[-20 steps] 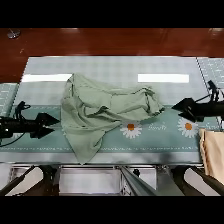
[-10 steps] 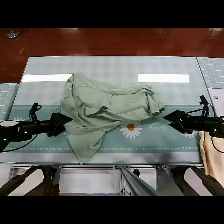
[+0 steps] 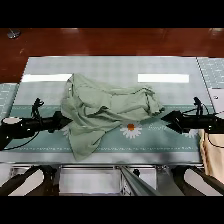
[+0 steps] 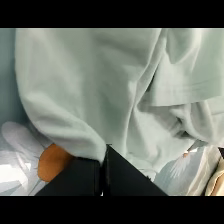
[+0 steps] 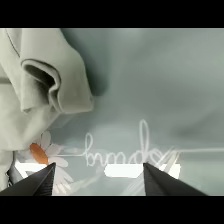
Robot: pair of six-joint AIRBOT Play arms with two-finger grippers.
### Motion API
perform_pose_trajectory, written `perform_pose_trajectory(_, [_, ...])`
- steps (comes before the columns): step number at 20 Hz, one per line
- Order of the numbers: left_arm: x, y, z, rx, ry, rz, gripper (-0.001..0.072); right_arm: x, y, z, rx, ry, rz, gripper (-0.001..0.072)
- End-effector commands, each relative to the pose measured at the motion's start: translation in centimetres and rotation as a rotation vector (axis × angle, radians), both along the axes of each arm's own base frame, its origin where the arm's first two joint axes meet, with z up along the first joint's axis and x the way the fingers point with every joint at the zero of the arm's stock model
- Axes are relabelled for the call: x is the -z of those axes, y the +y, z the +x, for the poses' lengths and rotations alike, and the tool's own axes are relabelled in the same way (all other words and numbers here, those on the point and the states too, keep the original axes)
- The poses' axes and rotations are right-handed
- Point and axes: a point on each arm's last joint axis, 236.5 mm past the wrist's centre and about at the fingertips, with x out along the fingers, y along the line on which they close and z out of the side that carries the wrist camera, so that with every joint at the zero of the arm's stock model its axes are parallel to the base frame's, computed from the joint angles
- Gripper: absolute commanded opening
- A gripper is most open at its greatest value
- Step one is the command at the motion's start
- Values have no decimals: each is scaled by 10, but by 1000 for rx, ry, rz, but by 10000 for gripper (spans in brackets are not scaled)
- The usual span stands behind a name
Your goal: Fold the shirts.
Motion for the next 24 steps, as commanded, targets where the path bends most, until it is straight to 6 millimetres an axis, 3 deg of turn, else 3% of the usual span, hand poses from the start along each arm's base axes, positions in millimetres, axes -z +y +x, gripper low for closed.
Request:
perform_pose_trajectory(1, [-2, -3, -1, 10, -2, -9, 18, 7, 17, 17, -102, 8, -23, 613])
perform_pose_trajectory(7, [-3, -3, -1, 11, 2, -14, 18, 23, 32, 48, -240, 33, -200, 610])
perform_pose_trajectory(13, [-3, -5, -3, 17, 4, -21, 18, 15, 25, 64, -250, 3, -247, 370])
perform_pose_trajectory(14, [-3, -5, -3, 17, 4, -21, 19, 15, 27, 63, -270, -5, -248, 180])
perform_pose_trajectory(15, [-4, -5, -3, 17, 4, -22, 18, 14, 30, 61, -290, -9, -239, 71])
perform_pose_trajectory(16, [-5, -5, -1, 16, 1, -24, 18, 11, 36, 59, -313, -18, -216, 31])
perform_pose_trajectory(18, [-22, -6, 11, 12, -38, -58, 18, -2, 42, 59, -357, -24, -189, 31])
perform_pose_trajectory(20, [-74, -4, 45, -6, -180, -129, 18, -36, 41, 79, -376, -87, -190, 30])
perform_pose_trajectory(21, [-118, 1, 69, -29, -295, -176, 18, -68, 37, 99, -365, -159, -208, 30])
perform_pose_trajectory(22, [-168, 9, 91, -56, -423, -218, 18, -106, 33, 120, -345, -250, -233, 30])
perform_pose_trajectory(24, [-292, 29, 120, -103, -728, -256, 17, -210, 25, 157, -296, -479, -293, 30])
